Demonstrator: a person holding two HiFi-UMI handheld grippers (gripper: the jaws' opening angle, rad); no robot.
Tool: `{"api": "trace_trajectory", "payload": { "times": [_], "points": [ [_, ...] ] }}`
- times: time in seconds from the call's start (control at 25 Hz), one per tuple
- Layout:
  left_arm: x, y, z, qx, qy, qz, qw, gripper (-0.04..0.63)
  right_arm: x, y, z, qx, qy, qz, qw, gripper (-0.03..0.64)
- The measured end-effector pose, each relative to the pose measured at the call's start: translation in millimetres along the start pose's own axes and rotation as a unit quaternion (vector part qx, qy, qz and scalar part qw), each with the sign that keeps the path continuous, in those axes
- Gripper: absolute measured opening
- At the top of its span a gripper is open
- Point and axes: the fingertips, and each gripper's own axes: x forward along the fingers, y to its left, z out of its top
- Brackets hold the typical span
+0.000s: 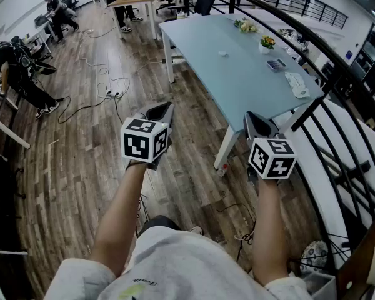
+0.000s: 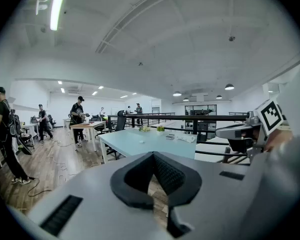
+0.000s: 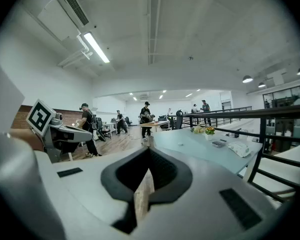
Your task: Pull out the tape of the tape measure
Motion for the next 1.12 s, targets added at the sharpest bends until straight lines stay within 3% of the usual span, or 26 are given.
{"api": "trace_trajectory", "payload": {
  "times": [0.76, 1.12],
  "points": [
    [-2.0, -3.8, -5.5, -0.003, 0.008, -0.009, 0.9999, 0.017, -5.2, 7.2, -7.3, 0.008, 0.004, 0.014, 1.0, 0.006],
    [23.9, 19.9, 2.8, 0.004, 0.011, -0.019, 0.9997, 0.051, 24.4, 3.5, -2.6, 0.014, 0.006, 0.001, 1.0, 0.07]
  ]
}}
